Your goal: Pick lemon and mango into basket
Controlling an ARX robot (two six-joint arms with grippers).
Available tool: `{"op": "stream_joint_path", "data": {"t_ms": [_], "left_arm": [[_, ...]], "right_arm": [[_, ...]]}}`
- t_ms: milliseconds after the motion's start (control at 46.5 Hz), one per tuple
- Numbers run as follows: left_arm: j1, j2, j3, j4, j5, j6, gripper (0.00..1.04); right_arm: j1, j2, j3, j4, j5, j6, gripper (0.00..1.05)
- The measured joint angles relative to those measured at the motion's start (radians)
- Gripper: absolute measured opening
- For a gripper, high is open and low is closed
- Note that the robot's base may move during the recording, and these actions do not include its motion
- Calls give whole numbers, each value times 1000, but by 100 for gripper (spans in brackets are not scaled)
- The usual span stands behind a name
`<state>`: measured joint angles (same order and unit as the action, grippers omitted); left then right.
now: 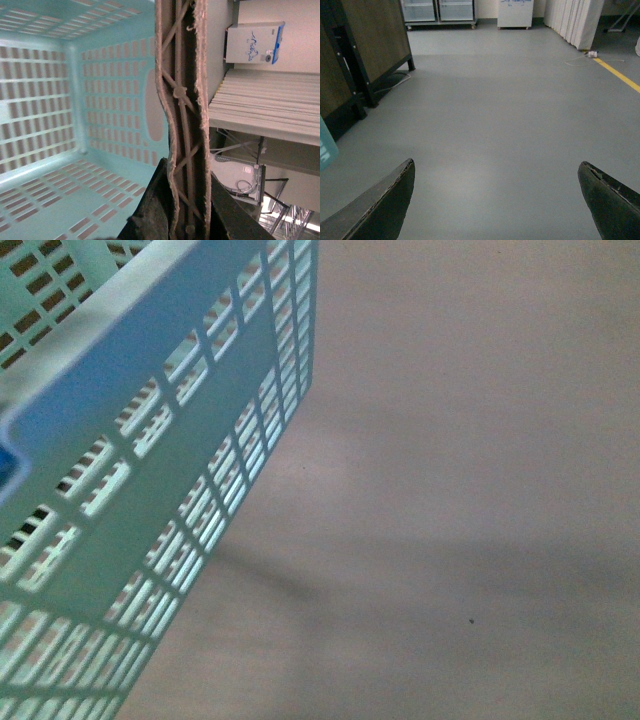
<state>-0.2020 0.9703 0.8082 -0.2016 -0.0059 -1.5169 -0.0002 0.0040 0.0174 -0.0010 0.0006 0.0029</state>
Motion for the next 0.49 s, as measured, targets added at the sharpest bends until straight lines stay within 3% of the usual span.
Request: {"op": "stream_joint_path", "data": {"t_ms": [495], "left_arm": [[-27, -100, -13, -55, -23, -17, 7]], "right_arm": [[0, 0, 0, 0, 0, 0, 96]]}}
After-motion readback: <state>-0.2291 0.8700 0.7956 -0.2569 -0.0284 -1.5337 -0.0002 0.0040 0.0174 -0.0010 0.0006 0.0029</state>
